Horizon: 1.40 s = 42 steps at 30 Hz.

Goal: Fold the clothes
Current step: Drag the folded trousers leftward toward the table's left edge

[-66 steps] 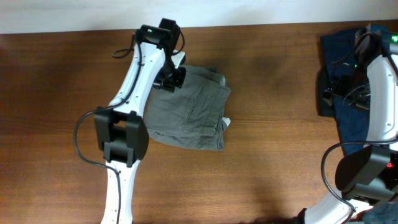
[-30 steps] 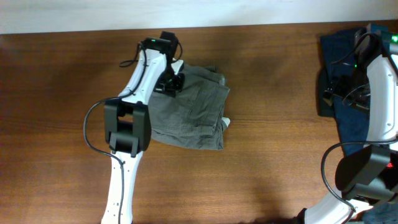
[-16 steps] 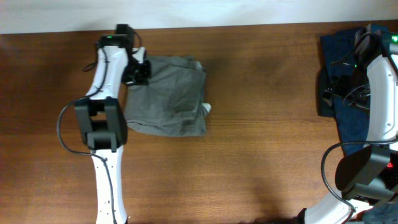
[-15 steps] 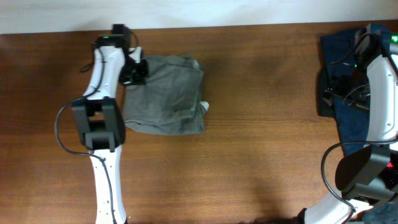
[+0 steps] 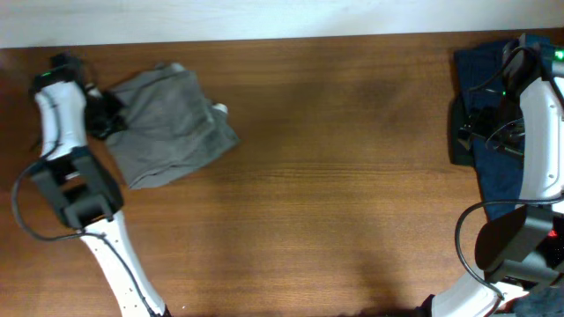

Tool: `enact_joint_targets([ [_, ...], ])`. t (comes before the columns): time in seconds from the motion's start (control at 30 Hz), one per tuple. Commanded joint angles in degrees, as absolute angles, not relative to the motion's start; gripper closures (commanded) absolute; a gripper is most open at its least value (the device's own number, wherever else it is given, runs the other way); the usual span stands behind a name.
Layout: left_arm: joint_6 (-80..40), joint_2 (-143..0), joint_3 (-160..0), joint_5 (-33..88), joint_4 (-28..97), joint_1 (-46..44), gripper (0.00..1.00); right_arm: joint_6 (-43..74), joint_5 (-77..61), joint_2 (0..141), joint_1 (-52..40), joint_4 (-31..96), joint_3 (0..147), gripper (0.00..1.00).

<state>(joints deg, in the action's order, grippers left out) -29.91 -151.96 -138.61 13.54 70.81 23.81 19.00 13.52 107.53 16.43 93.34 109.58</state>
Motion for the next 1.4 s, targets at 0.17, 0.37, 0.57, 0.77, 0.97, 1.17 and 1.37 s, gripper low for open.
enact_joint_targets([
  [0.17, -54.1, -159.1, -135.8, 11.8, 74.1, 36.0, 0.99, 18.9, 14.6, 107.5, 16.6, 93.4, 109.5, 0.01],
  [0.37, -51.4, -159.1, -137.6, 22.7, 73.2, 39.2, 0.99, 18.9, 14.6, 107.5, 16.6, 93.4, 109.5, 0.01],
  [0.57, -49.5, -158.4, -145.2, 23.2, 80.5, 39.0, 0.99, 18.9, 14.6, 107.5, 16.6, 93.4, 109.5, 0.01],
  [0.77, -44.6, -154.9, -156.2, 21.8, 84.7, 38.2, 0.99, 18.9, 14.6, 107.5, 16.6, 93.4, 109.5, 0.01],
  [0.97, -34.9, -149.9, -163.2, 21.1, 90.5, 37.7, 0.99, 18.9, 14.6, 107.5, 16.6, 93.4, 109.5, 0.01],
  [1.17, -15.7, -146.8, -163.1, 22.1, 96.7, 36.3, 0.99, 18.9, 14.6, 107.5, 16.6, 93.4, 109.5, 0.01],
  [1.37, -11.0, -144.3, -161.2, 24.0, 96.7, 34.5, 0.99, 18.9, 14.6, 107.5, 16.6, 93.4, 109.5, 0.01],
])
